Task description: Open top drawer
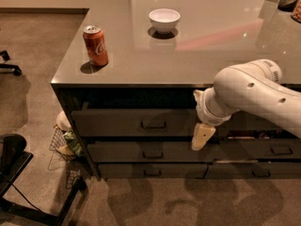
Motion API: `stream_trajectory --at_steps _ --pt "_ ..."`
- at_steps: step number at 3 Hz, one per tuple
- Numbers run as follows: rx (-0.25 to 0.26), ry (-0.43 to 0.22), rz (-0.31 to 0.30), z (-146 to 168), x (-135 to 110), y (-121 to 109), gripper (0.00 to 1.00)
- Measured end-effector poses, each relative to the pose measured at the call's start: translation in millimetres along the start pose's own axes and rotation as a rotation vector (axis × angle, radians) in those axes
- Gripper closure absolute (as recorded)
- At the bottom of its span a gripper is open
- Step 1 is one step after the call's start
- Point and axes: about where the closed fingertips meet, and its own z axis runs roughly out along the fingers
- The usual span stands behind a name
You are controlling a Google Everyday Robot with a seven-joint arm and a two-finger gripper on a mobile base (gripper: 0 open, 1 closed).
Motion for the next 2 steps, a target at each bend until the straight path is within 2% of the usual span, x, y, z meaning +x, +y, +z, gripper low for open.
stream_trajectory --at_steps 1,2 --pt "-0.058 -0.014 -0.011 28.0 -0.6 -5.2 0.00" --pt "-0.060 -0.015 -0.015 28.6 -1.9 -5.8 0.00"
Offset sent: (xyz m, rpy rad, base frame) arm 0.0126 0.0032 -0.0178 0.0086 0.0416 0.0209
